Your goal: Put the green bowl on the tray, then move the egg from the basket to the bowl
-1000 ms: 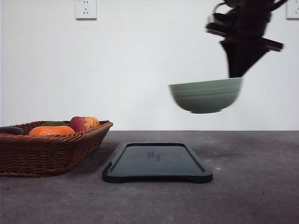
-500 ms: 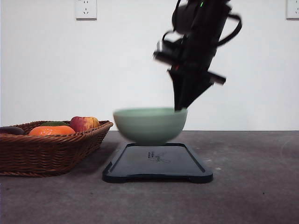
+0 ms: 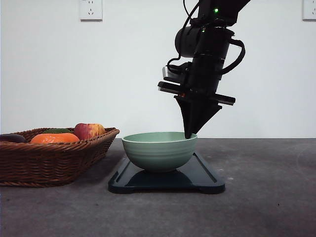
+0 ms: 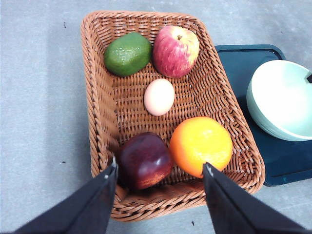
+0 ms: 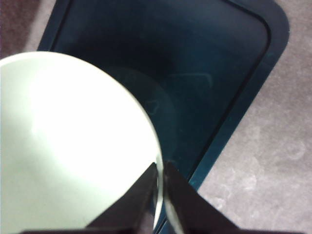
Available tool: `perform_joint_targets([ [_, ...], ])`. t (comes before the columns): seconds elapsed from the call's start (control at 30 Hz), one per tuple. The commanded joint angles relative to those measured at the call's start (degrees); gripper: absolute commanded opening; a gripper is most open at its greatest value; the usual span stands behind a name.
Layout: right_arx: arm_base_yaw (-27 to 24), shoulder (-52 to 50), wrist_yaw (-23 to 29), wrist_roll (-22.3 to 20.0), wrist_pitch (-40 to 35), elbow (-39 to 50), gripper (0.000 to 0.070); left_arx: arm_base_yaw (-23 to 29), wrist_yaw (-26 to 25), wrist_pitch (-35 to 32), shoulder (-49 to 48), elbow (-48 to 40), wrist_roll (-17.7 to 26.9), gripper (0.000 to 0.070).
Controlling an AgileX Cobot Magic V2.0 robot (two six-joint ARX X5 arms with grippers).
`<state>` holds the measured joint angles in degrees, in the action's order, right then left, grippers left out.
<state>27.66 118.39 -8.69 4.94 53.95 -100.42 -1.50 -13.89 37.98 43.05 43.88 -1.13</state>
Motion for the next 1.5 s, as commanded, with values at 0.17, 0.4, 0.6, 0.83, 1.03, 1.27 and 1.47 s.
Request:
perform_joint_targets([
  [0.17,0.39,1.05,0.13,-0.54,-0.53,-1.29,0.0288,0.09,-0.33,-0.24,0.24,1.18,0.02,0.035],
  [0.4,0.74,-3.64,1.73,-1.19,-6.07,-0.63,0.0281,0.09,-0.33,-0.2,0.28,1.18,0.02,0.035],
  [0.6,0.72,-13.12,1.67,-1.17,-16.46,10.23,0.0281,0.09,-0.33,-0.22,0.28,1.18,0.05,0.035],
  [0.83,0.02,-29.22,1.66,-1.3,-29.53,32.02,0.0279,0.07,-0.33,-0.3,0.28,1.18,0.04,0.035],
  [1.03,-1.6,-42.56,1.69,-1.3,-37.5,48.05,0.0278,0.07,-0.33,-0.51,0.28,1.18,0.02,0.035],
  [1.27,-4.62,-55.95,1.67,-1.97,-38.28,60.81,0.0278,-0.04,-0.33,-1.84,0.51,1.23,-2.35,0.035],
  [1.47,-6.72,-63.02,1.64,-3.69,-38.15,66.3,0.0278,-1.75,-0.34,-1.48,4.57,4.36,-6.08,0.0351],
])
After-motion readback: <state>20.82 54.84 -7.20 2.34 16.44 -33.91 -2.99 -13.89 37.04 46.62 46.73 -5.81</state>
